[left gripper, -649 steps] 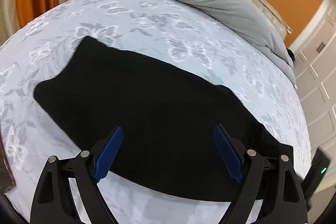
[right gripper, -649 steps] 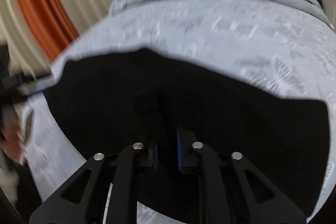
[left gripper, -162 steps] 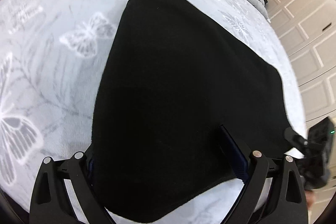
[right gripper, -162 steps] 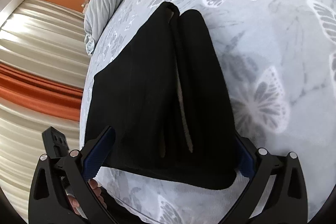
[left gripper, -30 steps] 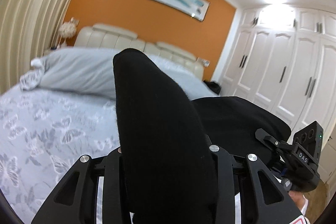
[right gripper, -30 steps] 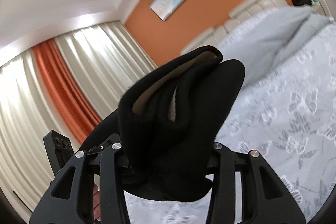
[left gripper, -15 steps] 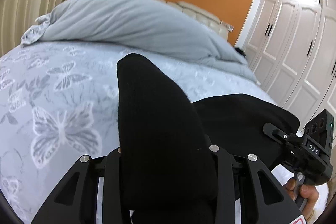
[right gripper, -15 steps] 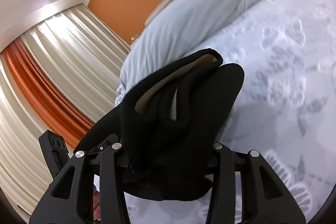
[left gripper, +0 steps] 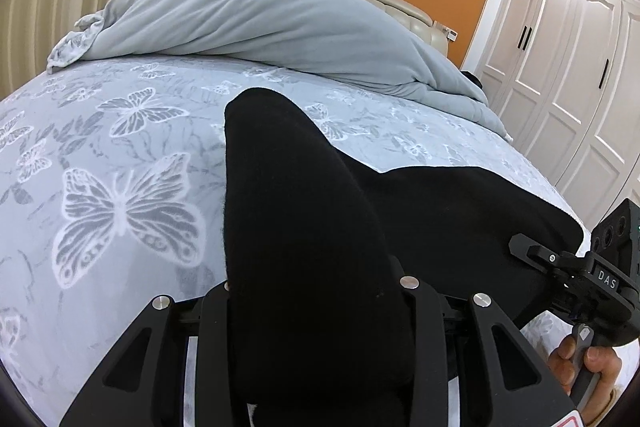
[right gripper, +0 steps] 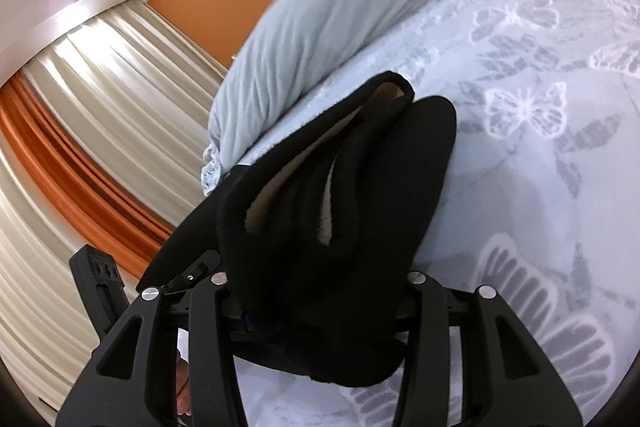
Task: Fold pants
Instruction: 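Lift the folded pants with both tools and carry them across the bed, then lower the folded pants onto the sheet and open both tools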
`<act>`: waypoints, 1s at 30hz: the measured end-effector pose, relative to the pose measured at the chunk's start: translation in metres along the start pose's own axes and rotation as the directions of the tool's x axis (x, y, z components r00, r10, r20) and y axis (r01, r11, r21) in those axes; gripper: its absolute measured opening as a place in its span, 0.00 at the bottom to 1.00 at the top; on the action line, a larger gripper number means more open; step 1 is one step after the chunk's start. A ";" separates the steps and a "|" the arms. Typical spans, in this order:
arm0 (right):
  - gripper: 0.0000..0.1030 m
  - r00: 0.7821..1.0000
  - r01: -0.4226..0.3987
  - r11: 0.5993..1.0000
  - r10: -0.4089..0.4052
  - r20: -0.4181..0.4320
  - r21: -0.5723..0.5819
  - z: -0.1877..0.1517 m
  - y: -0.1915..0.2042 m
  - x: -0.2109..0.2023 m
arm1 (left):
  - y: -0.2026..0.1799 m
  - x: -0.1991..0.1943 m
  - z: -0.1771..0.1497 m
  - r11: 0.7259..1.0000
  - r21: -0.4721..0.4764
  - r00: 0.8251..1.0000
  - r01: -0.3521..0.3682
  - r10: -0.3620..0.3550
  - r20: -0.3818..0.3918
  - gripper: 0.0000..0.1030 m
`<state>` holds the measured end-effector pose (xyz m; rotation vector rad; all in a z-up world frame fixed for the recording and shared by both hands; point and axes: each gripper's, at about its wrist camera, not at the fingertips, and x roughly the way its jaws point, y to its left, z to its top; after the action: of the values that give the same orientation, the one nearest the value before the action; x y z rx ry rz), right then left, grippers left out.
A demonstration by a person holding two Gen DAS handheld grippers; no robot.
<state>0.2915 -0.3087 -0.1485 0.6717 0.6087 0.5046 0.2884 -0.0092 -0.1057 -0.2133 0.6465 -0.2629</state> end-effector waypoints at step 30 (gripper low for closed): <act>0.02 0.928 0.348 0.931 -0.359 -0.099 -0.108 0.070 -0.008 0.053 | 0.004 0.088 0.048 0.966 0.037 0.940 -0.258 0.259 -0.223 0.75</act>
<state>0.3771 -0.3116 -0.1287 0.4357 0.7960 0.2317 0.3860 -0.0273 -0.1188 -0.0892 0.8912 -0.0353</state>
